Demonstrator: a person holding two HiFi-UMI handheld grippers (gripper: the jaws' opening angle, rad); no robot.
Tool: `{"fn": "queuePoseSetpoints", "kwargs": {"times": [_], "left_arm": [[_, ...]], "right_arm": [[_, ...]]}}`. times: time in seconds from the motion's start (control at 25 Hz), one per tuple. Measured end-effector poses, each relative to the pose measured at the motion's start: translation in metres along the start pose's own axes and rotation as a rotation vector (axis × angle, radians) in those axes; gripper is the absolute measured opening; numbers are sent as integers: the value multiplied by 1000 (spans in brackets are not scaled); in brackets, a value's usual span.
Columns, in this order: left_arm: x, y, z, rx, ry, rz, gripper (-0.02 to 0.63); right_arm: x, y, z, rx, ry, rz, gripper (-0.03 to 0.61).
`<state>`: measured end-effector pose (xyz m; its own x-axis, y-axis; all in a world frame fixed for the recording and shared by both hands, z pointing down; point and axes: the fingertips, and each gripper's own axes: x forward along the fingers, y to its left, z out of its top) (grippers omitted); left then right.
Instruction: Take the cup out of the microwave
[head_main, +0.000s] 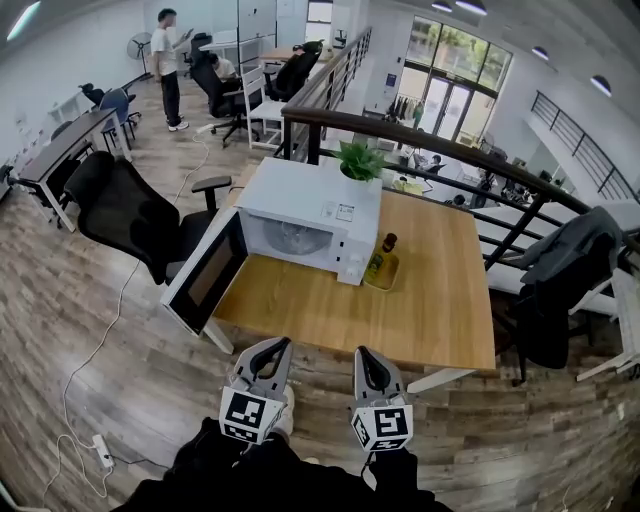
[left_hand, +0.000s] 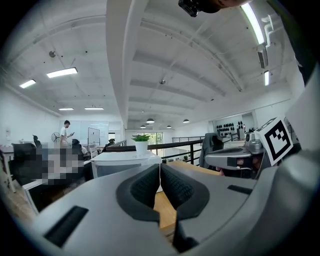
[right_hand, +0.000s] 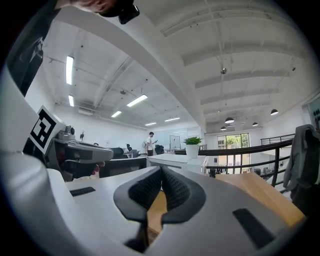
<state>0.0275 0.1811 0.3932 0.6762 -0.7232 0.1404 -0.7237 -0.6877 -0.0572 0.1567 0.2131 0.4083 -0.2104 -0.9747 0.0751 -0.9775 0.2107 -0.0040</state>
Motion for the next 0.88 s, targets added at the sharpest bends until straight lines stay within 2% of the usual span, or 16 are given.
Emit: {"fn": "queuePoseSetpoints", "kwargs": {"times": [0.44,0.88], "left_arm": [[92,102,10,-28,26,32,26],[158,183,-15,-66,76,56,26]], "right_arm": [[136,-18,6,9,44,33,15],[245,-24,-12,15,99,67,15]]}}
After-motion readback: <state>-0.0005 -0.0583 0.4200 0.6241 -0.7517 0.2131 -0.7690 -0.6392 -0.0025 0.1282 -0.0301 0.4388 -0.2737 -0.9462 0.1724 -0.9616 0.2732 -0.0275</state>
